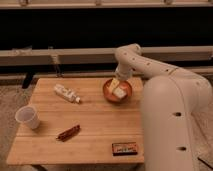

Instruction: Place the white sponge in the ceramic bowl

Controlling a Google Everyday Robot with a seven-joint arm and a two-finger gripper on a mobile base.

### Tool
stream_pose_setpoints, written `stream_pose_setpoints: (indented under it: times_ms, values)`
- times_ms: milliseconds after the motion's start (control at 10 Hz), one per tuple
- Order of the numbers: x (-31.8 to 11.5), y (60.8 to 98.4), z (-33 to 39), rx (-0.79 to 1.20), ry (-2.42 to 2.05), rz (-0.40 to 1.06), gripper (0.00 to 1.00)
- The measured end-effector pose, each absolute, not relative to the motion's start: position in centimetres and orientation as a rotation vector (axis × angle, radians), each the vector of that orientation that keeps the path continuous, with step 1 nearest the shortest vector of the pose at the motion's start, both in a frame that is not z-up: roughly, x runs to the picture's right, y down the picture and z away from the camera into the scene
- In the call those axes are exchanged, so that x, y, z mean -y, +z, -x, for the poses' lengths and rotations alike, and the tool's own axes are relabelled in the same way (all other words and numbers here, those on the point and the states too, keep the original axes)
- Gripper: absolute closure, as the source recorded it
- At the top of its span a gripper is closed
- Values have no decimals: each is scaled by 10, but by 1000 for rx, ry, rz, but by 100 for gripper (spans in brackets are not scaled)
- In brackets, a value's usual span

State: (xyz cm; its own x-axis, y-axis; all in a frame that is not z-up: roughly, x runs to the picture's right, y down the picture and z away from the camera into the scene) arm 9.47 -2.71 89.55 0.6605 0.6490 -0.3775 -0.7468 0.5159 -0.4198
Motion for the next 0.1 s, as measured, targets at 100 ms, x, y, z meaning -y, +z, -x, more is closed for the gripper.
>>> stream_pose_setpoints:
  times_ms: [100]
  values:
    - [27, 894, -94, -181, 842, 591, 0]
